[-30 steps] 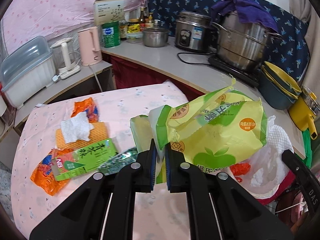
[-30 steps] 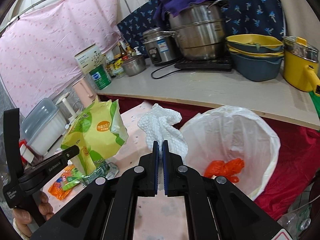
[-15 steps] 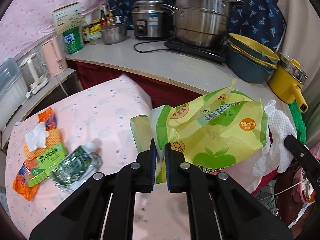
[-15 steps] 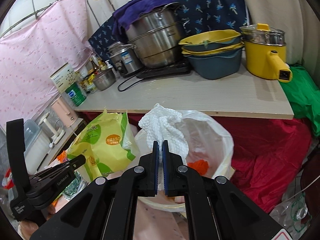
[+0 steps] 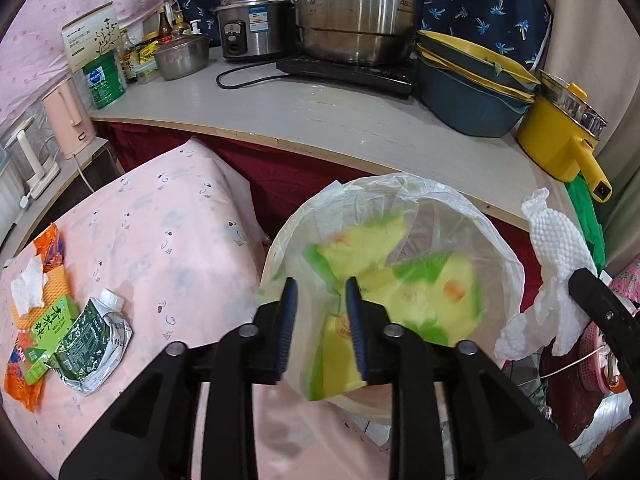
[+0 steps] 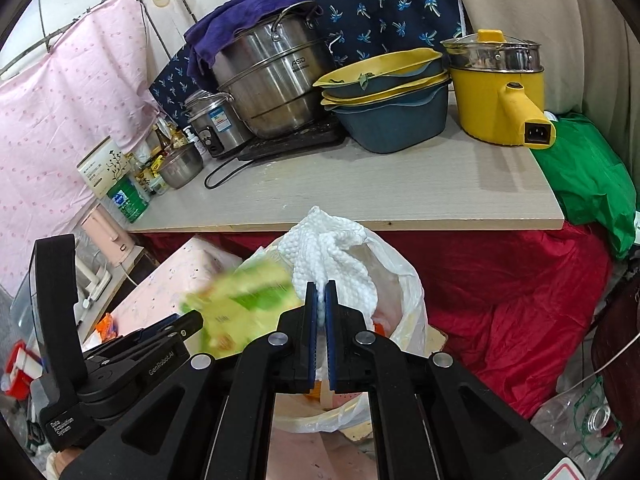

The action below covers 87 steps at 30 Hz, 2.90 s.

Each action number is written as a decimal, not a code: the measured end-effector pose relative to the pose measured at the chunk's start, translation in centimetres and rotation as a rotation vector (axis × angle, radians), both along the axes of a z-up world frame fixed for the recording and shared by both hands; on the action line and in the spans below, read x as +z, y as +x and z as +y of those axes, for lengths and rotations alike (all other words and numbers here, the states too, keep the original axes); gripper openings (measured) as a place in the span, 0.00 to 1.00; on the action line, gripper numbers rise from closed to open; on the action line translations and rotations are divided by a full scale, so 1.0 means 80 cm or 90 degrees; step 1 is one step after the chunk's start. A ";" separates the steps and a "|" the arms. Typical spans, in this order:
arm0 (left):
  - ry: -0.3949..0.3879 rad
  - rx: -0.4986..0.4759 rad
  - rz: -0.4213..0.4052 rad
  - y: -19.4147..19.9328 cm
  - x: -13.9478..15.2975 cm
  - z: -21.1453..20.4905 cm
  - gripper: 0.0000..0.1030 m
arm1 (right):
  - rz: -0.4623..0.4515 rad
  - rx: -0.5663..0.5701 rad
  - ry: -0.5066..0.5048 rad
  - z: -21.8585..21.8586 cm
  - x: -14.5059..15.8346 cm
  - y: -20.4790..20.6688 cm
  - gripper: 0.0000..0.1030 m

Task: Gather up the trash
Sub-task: 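Open both grippers to drop the tissue and package into the bin, then grasp the white paper towel with the right gripper while the left grasps the orange snack bag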

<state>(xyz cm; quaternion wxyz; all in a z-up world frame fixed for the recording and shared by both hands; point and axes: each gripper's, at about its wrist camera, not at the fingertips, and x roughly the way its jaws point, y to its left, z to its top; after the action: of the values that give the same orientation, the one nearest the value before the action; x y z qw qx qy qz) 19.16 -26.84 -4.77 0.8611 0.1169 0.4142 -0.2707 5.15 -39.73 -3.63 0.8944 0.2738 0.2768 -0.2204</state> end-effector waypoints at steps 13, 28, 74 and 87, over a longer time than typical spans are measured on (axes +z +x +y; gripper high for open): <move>-0.005 0.041 -0.013 0.007 0.004 0.033 0.58 | 0.003 0.042 0.001 0.018 -0.003 0.032 0.04; -0.010 0.089 -0.026 0.011 0.012 0.095 0.66 | 0.000 0.077 -0.009 0.049 0.002 0.070 0.19; -0.047 0.461 0.024 0.055 -0.010 0.512 0.80 | 0.044 0.437 -0.062 0.418 0.011 0.200 0.38; -0.061 0.482 0.077 0.100 -0.050 0.553 0.80 | 0.076 0.498 -0.057 0.498 -0.022 0.297 0.38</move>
<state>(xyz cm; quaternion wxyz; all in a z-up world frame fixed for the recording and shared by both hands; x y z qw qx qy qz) 27.13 17.42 -8.80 0.8787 -0.1009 0.4648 0.0412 28.89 0.08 -5.43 0.9042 0.0955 0.4017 0.1099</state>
